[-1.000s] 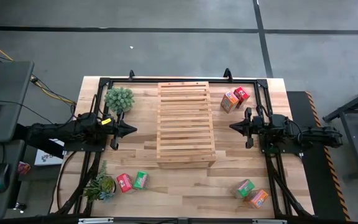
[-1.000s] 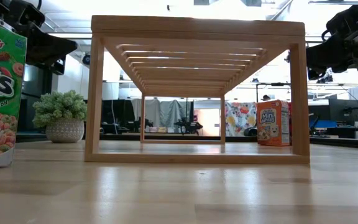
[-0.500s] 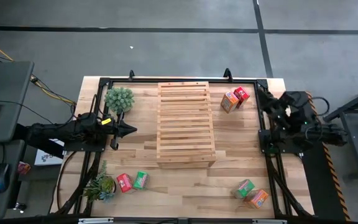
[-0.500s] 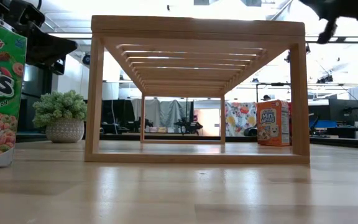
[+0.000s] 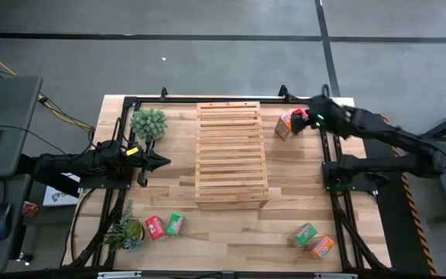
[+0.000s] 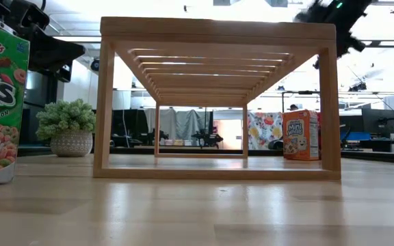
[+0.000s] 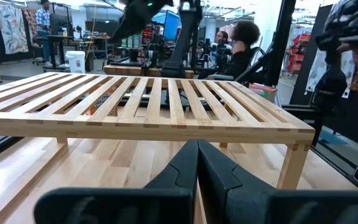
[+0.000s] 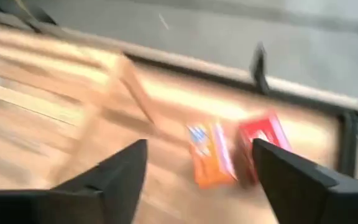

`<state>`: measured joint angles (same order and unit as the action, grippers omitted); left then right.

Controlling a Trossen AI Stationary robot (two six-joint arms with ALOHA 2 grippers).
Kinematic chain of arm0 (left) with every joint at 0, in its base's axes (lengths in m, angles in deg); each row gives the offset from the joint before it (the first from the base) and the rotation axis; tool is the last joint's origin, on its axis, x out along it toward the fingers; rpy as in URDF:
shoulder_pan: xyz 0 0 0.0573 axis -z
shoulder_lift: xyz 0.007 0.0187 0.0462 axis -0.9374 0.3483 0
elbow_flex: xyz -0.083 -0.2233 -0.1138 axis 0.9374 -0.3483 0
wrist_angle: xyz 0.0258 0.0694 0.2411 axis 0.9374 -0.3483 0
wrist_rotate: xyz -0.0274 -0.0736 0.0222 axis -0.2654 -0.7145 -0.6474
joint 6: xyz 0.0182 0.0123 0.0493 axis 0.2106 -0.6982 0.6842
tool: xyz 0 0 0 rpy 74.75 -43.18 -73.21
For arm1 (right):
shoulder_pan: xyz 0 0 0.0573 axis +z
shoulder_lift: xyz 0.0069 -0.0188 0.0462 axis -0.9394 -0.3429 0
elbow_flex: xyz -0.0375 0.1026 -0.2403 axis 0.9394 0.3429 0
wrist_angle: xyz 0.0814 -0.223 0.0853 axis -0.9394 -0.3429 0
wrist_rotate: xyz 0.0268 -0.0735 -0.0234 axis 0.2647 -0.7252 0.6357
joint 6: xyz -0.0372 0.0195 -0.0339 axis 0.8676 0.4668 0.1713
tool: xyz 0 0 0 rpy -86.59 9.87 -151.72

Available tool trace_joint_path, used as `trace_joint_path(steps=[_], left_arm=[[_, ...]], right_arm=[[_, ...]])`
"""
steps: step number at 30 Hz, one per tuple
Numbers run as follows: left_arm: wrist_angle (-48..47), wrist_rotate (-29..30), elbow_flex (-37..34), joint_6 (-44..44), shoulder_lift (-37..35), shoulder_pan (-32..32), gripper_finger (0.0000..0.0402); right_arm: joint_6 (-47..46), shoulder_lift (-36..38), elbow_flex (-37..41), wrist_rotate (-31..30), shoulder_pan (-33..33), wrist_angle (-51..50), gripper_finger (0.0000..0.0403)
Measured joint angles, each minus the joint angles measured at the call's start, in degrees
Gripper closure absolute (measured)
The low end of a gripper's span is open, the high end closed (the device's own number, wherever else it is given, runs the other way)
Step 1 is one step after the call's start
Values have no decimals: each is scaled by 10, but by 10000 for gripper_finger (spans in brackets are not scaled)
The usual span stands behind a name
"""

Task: Stack cereal on shelf
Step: Put the top orange cereal box on the shelf

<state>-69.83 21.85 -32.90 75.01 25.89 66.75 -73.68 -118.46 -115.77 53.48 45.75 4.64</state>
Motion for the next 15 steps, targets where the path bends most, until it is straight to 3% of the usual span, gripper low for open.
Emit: trace_joint_path(steps=[4,8,15], left_arm=[[0,0,0,0,0,0,401],[0,0,0,0,0,0,401],[0,0,0,0,0,0,401]], right_arm=[[46,-102,-33,86,-75,-43,68],[78,-178,-51,142,-114,-40,54],[113,-254,-58,156,-122,-61,53]])
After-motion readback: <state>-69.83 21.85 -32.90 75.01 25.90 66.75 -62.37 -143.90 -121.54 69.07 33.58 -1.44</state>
